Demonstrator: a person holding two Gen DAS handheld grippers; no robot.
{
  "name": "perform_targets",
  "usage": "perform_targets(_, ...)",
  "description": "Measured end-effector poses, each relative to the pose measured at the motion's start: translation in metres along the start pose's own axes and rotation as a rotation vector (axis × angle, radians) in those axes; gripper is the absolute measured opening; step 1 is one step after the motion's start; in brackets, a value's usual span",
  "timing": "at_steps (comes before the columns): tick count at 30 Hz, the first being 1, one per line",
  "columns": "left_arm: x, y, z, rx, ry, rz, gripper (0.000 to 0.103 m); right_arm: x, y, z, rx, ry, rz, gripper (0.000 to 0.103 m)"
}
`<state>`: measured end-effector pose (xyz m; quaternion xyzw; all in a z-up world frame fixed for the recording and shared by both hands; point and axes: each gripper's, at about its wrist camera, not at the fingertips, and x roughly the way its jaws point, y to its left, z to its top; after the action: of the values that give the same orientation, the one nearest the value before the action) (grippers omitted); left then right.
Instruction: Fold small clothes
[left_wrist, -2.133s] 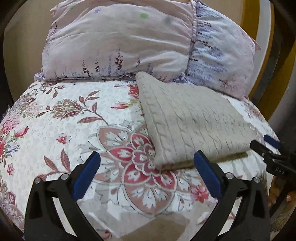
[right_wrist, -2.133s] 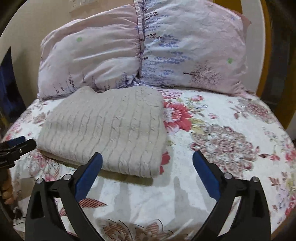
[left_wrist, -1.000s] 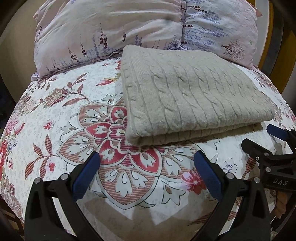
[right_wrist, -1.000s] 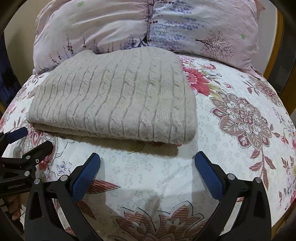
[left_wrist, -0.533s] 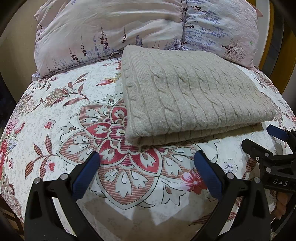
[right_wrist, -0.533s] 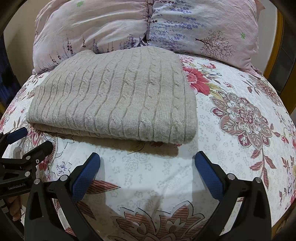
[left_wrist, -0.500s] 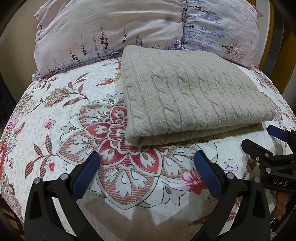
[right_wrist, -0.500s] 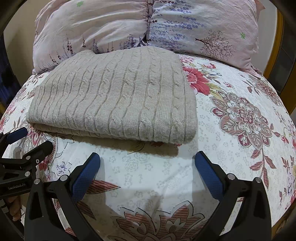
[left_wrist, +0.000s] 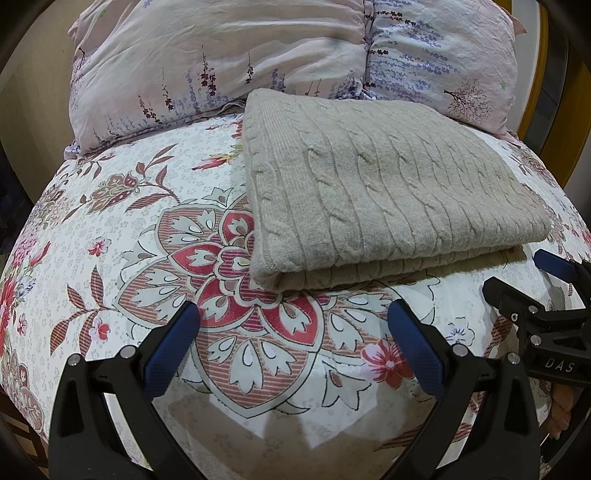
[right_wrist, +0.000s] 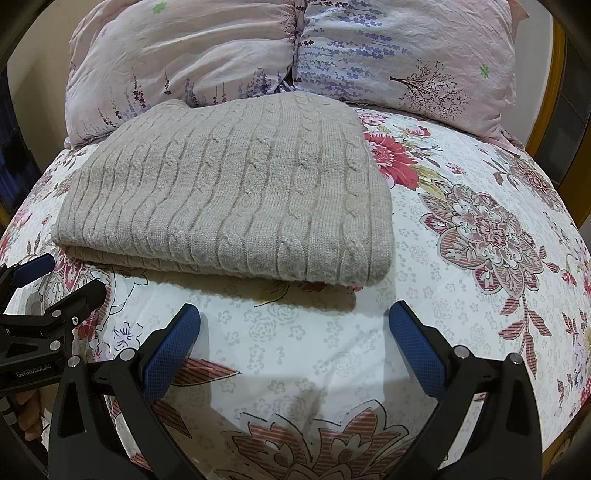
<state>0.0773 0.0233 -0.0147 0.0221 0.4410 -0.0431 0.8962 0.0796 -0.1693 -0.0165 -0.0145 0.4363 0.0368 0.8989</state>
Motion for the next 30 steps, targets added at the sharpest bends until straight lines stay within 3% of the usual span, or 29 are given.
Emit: perform_targets(30,0.0019,0.0016,0.0006,-0.003,0.010,0.001,0.101,-0.0003,0.0001,0.0001,-0.002,0.000,0.001,0.102)
